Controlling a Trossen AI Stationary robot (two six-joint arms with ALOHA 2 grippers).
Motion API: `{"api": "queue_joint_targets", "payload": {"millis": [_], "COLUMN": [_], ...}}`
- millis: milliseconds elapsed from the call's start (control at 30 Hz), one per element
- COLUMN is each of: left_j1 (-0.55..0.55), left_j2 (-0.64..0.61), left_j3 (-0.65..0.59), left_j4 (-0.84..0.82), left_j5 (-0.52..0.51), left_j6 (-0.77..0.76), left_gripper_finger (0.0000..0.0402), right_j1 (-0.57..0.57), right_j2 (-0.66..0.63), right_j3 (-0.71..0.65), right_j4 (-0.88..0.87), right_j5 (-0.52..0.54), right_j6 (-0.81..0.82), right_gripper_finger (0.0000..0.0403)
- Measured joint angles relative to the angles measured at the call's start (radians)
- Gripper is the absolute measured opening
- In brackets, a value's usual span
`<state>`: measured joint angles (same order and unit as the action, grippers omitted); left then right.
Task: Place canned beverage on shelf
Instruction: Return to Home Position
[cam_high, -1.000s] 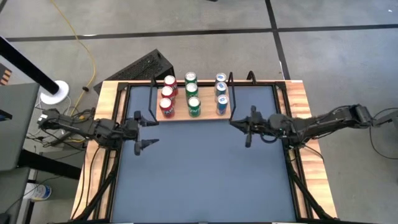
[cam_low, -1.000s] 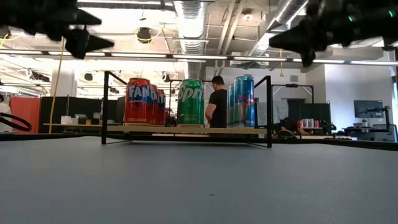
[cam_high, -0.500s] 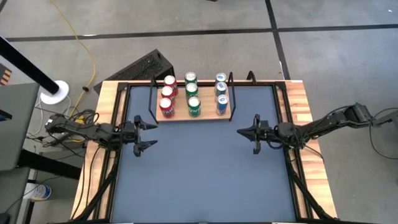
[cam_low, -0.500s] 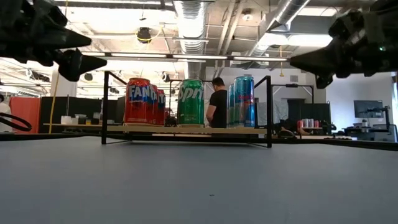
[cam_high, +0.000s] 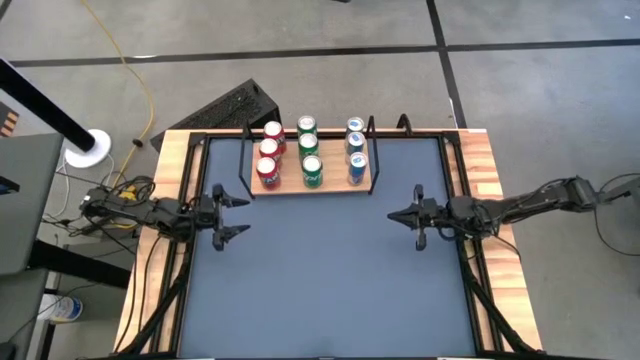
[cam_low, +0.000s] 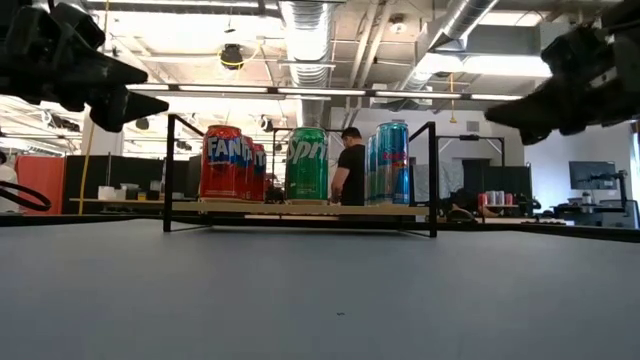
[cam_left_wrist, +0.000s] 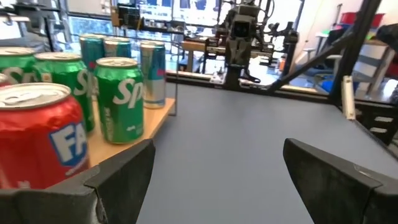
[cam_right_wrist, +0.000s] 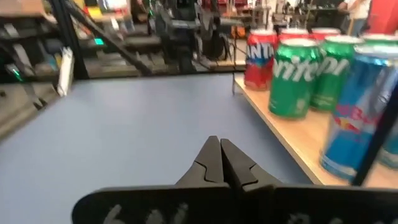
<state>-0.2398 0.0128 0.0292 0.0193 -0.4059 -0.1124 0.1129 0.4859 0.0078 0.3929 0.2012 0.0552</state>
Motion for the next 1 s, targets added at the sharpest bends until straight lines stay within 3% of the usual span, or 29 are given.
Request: {"api": "queue_joint_targets", "payload": {"millis": [333, 500, 1000], "left_j1": [0.0, 0.0, 0.0], "left_j2": [0.0, 0.0, 0.0], "left_j3": [0.0, 0.0, 0.0], "left_j4": [0.001, 0.001, 0.0], "left_j5": [-0.025, -0.002, 0.002], "left_j6": [0.008, -0.039, -0.038], "left_gripper_finger": [0.0345, 0.0345, 0.0345], "right_j1": [-0.075, -0.098, -0.102], "right_j2": [-0.021, 0.025, 0.032], "right_j3": [0.0, 0.005, 0.007], "right_j4": [-0.336, -0.348, -0.348], "right_j5": [0.024, 0.008, 0.007], "right_j6": [0.024, -0.07, -0.075], "right_gripper_finger": [0.0, 0.0, 0.0]}}
